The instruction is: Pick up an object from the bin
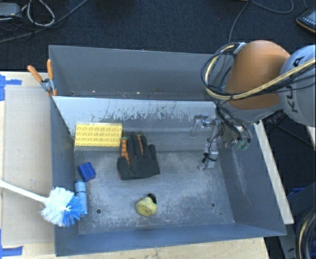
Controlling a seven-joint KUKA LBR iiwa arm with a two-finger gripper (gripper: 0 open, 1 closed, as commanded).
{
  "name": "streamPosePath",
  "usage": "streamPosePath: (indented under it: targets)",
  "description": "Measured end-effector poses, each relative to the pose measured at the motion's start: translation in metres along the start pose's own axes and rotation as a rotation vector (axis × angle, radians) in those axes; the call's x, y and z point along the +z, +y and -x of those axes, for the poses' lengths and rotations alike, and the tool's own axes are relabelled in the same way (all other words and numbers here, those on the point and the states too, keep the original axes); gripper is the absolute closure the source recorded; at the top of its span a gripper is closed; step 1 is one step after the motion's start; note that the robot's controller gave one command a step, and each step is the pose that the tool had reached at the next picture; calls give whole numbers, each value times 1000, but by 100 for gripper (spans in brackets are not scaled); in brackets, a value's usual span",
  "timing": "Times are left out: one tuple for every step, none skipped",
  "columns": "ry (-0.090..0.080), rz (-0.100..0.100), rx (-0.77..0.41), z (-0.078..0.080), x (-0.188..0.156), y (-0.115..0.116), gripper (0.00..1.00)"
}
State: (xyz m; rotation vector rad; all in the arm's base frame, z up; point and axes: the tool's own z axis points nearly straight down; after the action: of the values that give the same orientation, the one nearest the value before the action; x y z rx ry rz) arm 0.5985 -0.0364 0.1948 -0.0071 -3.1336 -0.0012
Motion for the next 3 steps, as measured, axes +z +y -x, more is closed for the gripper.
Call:
streamPosePath:
  targets:
    - [-7, -1, -1, 1, -5, 0, 0]
    - [-7, -1, -161, 6, 46, 33, 0]
    - [-9, 0, -73, 17, 47, 90, 0]
